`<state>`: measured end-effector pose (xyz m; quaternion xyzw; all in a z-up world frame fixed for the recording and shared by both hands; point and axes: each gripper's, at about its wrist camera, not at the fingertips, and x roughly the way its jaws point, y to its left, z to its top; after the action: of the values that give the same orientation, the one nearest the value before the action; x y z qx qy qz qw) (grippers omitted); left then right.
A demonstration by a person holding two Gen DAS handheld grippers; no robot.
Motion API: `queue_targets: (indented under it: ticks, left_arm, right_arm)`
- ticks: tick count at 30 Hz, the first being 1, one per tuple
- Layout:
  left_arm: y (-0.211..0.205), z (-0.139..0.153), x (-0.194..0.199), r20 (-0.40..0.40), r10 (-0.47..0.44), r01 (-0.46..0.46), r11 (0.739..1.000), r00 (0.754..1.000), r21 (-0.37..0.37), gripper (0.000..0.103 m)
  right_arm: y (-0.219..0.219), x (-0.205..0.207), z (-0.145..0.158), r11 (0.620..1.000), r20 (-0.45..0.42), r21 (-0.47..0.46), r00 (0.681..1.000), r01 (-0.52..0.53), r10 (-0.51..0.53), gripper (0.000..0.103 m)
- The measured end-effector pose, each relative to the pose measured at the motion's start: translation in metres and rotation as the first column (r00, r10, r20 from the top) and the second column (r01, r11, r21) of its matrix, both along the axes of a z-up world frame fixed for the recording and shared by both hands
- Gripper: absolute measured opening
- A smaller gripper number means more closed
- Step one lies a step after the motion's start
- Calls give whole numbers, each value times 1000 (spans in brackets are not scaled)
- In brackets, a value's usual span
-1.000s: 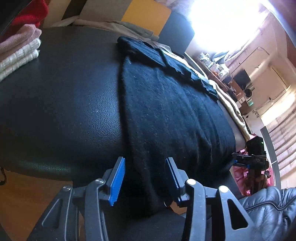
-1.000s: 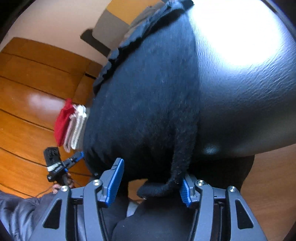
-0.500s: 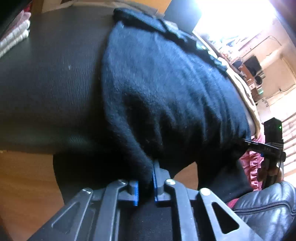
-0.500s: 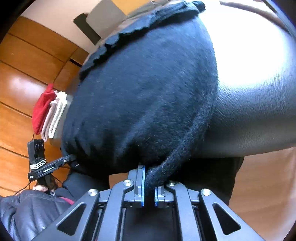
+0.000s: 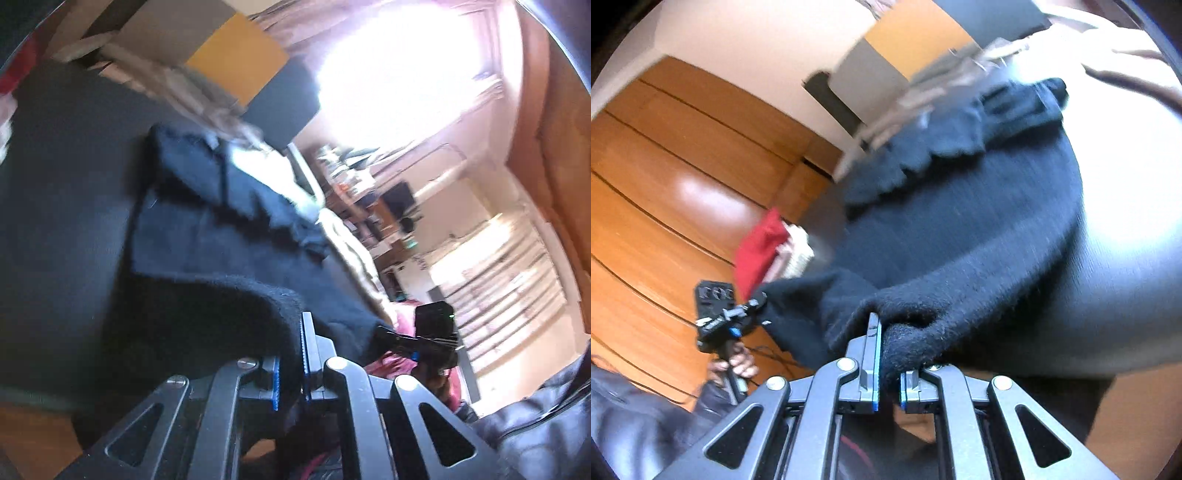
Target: Fold clothes
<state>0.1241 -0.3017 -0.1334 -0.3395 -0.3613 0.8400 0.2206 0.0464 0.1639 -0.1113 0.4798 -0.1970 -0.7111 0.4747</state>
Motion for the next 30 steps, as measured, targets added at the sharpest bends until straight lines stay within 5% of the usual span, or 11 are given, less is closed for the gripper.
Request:
queue_targets:
  ticks: [6,10,15,19,22,26,30]
  left_arm:
    - [-22,30,-58,-101,-9,17,996,995,84,7]
    - [-38,31,-118,-79,16,-10,998,997,69,7]
    - [-58,-6,-198,60,66,-67,997,996,29,7]
    - [-72,-65,-252,260,116,-112,993,959,-29,7]
    - [-80,-91,-248,289,113,-130,991,951,39,6]
    - [-70,-86,-217,275,100,-91,995,956,-43,6]
    - [-67,-87,-174,292,105,-103,994,951,-23,6]
  right_arm:
    - [-15,-56,35,989,-14,-139,999,43,-45,7]
    - [-29,-116,39,987,-7,-128,995,97,-98,7]
    - [-48,-195,18,984,31,-50,985,172,-170,7]
    - [-53,-245,-27,974,154,66,962,217,-224,10]
    - [-46,-251,-62,968,235,95,939,233,-249,3]
    - [-31,-222,-67,971,233,40,943,236,-238,2]
    - [-17,-186,-70,974,260,20,939,227,-224,1]
